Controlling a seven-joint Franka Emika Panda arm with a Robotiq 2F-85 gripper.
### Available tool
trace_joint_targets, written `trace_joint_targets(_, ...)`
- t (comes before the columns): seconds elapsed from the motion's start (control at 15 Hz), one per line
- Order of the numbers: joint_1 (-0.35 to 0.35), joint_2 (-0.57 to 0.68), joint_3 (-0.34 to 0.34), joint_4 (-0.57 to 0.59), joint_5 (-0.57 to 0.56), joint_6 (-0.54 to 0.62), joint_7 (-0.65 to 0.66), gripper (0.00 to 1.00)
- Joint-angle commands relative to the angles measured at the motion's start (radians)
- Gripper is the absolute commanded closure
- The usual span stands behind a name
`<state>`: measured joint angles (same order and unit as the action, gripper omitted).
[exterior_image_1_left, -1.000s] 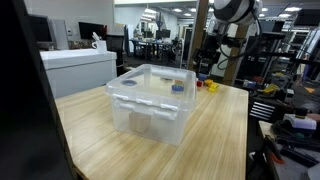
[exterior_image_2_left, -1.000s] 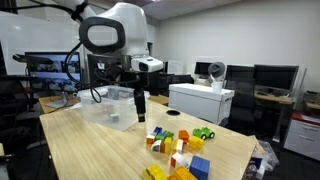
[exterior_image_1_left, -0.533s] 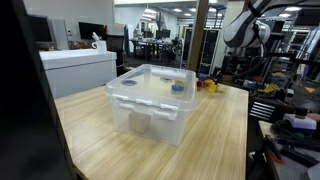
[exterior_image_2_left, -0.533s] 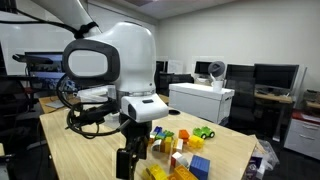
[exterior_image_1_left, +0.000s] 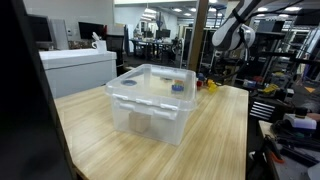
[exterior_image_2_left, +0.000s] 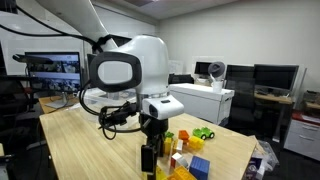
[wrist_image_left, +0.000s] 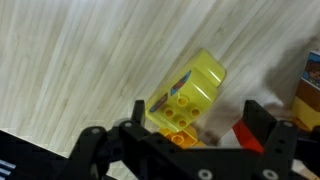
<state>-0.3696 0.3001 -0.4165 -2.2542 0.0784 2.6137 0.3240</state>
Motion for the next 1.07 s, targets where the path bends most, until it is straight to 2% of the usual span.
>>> trace_joint_targets(0.0, 0.009, 0.094, 0.0, 0.045, 0.017, 0.033, 0.033, 0.0)
trace_joint_targets(0.07, 0.013, 0.111, -0.003, 0.052, 0.01, 0.031, 0.039, 0.2)
trace_joint_targets(0.2, 0.043, 0.066, -0.001, 0.059, 0.001, -0.015, 0.039, 0.5)
trace_joint_targets(0.33, 0.095, -0.07, 0.002, 0.04, -0.024, -0.065, 0.039, 0.72)
trace_joint_targets(0.4, 0.126, -0.157, 0.017, 0.046, -0.036, -0.097, 0.046, 0.92)
trace_joint_targets(0.47, 0.138, -0.259, 0.054, 0.029, -0.021, -0.094, 0.006, 1.0)
trace_joint_targets(0.53, 0.155, -0.323, 0.096, 0.045, -0.029, -0.131, 0.027, 1.0)
trace_joint_targets(0.6, 0.151, -0.337, 0.122, 0.046, -0.007, -0.156, 0.026, 0.96)
trace_joint_targets(0.67, 0.138, -0.338, 0.136, 0.019, -0.021, -0.179, 0.026, 0.71)
trace_joint_targets(0.73, 0.103, -0.268, 0.104, -0.04, -0.052, -0.133, 0.036, 0.56)
trace_joint_targets(0.8, 0.063, -0.17, 0.065, -0.048, -0.076, -0.087, 0.042, 0.31)
trace_joint_targets(0.87, 0.056, -0.155, 0.054, -0.047, -0.083, -0.084, 0.047, 0.29)
trace_joint_targets(0.93, 0.03, -0.079, 0.02, -0.028, -0.074, -0.058, 0.042, 0.12)
trace_joint_targets(1.0, 0.026, -0.04, 0.01, -0.018, -0.056, -0.043, 0.027, 0.0)
